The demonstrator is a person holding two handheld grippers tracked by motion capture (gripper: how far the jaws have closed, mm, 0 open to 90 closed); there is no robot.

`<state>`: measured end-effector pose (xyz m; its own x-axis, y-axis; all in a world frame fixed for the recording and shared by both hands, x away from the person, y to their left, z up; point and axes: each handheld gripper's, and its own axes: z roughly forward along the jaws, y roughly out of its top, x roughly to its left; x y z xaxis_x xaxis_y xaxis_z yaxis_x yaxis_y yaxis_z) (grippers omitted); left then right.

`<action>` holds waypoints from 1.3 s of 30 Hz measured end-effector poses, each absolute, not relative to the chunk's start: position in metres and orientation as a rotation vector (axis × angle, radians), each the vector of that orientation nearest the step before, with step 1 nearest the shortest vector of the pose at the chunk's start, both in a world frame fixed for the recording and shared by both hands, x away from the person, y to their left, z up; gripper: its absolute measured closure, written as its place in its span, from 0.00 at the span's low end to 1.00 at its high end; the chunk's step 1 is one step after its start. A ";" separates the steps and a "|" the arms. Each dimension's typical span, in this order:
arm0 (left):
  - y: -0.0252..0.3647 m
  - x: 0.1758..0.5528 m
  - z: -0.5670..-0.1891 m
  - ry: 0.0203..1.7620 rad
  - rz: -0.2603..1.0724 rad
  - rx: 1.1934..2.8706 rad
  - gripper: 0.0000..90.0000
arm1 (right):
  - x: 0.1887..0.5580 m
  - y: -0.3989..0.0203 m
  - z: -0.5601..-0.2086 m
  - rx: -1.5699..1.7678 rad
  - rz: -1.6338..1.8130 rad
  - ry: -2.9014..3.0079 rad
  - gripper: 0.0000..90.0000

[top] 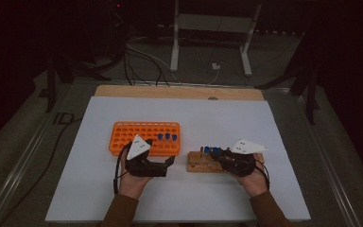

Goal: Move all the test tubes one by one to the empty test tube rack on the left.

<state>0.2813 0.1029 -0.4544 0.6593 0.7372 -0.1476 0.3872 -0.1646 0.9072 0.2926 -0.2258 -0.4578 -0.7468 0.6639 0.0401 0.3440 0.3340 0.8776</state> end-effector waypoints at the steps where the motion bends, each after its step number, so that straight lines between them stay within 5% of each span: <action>1: 0.103 0.281 -0.455 0.901 0.399 1.784 0.00 | 0.292 -0.226 -0.457 0.900 1.380 2.274 0.85; 39: 0.095 0.280 -0.455 0.877 0.392 1.804 0.00 | 0.282 -0.236 -0.414 0.942 1.472 2.165 0.85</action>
